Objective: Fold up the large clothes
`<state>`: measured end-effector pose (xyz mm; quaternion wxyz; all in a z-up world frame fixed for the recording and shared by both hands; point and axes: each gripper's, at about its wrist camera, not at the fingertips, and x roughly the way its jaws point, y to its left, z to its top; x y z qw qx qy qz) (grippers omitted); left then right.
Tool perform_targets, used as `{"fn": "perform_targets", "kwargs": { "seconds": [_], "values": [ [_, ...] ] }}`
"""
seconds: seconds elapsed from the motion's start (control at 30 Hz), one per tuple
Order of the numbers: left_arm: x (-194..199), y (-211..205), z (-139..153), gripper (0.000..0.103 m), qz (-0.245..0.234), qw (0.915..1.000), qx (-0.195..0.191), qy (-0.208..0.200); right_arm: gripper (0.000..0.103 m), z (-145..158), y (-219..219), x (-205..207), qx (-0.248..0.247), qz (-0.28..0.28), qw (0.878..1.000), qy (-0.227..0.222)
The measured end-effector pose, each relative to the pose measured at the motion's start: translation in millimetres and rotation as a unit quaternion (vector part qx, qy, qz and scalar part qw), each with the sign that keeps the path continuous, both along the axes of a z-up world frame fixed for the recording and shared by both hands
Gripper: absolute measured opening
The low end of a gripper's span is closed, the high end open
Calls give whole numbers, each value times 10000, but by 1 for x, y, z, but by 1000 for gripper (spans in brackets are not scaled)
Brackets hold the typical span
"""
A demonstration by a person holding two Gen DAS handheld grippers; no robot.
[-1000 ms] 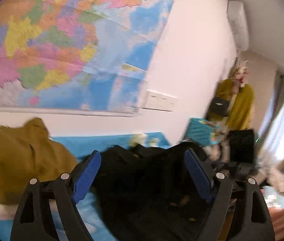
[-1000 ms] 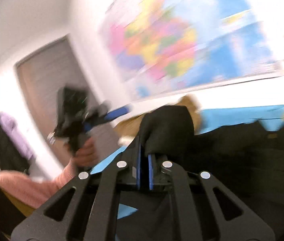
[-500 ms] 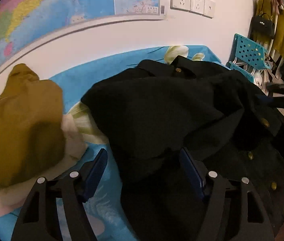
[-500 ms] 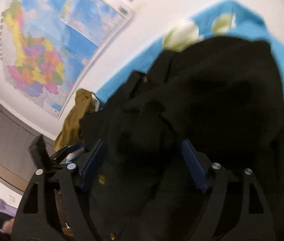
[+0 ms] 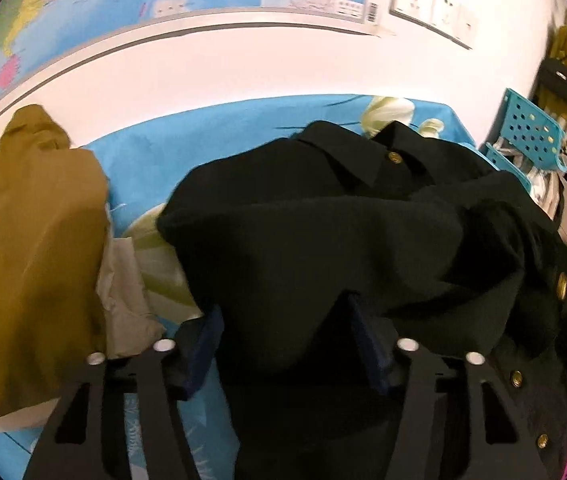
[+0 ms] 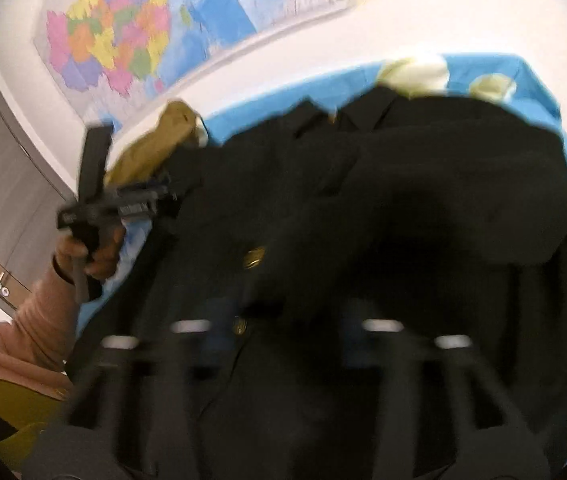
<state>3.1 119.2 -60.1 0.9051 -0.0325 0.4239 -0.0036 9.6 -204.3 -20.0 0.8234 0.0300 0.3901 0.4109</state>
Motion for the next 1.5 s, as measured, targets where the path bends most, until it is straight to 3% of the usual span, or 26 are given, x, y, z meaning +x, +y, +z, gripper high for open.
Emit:
{"fn": "perform_targets", "kwargs": {
  "seconds": [0.07, 0.13, 0.2, 0.3, 0.37, 0.47, 0.5, 0.57, 0.63, 0.7, 0.8, 0.87, 0.93, 0.97, 1.0, 1.1, 1.2, 1.33, 1.4, 1.43, 1.47, 1.5],
  "values": [
    [0, 6, 1, 47, 188, 9998, -14, -58, 11, 22, -17, 13, 103, -169, 9997, -169],
    [-2, 10, 2, 46, 364, 9993, -58, -112, 11, 47, -42, 33, 178, -500, 9976, -447],
    [-5, 9, 2, 47, 449, 9988, -25, -176, 11, 53, -55, 53, 41, -740, 9959, -523],
    [-7, 4, 1, 49, 508, 9983, 124, -245, 11, 33, -59, 87, -230, -986, 9948, -141],
    [-9, 4, 3, 59, 532, 9981, 177, -260, 13, 5, -60, 104, -465, -1108, 9925, 201],
    [-17, 2, 11, 61, 472, 9976, 281, -427, 19, -17, -68, 110, -406, -1370, 9884, 520],
    [-23, 0, 16, 61, 422, 9970, 374, -534, 27, -17, -77, 107, -197, -1460, 9877, 528],
    [-32, -7, 25, 67, 211, 9958, 494, -741, 55, -8, -86, 97, 84, -1523, 9877, 356],
    [-41, -16, 33, 70, -20, 9938, 636, -911, 77, 3, -95, 87, 457, -1386, 9889, 267],
    [-42, -23, 35, 70, -268, 9934, 627, -925, 77, 8, -91, 81, 570, -1207, 9908, 221],
    [-36, -36, 30, 71, -595, 9926, 633, -850, 77, -1, -74, 83, 131, -1139, 9931, 252],
    [-27, -43, 20, 71, -653, 9933, 663, -679, 61, -10, -66, 89, -49, -1153, 9929, 287],
    [-20, -45, 11, 71, -677, 9944, 603, -551, 27, -13, -60, 93, -141, -1088, 9937, 215],
    [-16, -46, 6, 71, -647, 9948, 632, -477, 21, -11, -58, 93, -166, -1076, 9940, 122],
    [-13, -46, 3, 71, -618, 9949, 667, -433, 8, -4, -56, 92, -159, -1018, 9947, -57],
    [-11, -44, 2, 70, -572, 9953, 654, -417, 6, 23, -55, 89, 89, -974, 9943, -414],
    [-26, -51, 10, 71, -1012, 9916, 508, -623, 3, 53, -52, 94, 487, -903, 9929, -608],
    [-37, -72, 8, 74, -1510, 9816, 912, -730, 3, 88, -35, 104, 681, -700, 9904, -982],
    [-24, -81, -4, 50, -1391, 9806, 1292, -489, 3, 103, -27, 112, 831, -648, 9883, -1103],
    [-16, -81, -6, 18, -1214, 9804, 1498, -411, 3, 109, -26, 114, 910, -644, 9870, -1161],
    [-8, -79, -6, 8, -969, 9804, 1669, -398, 3, 117, -25, 116, 1024, -651, 9845, -1267],
    [-2, -72, 3, 8, -711, 9830, 1603, -553, 3, 122, -26, 115, 1106, -631, 9825, -1360]
  ]
}}
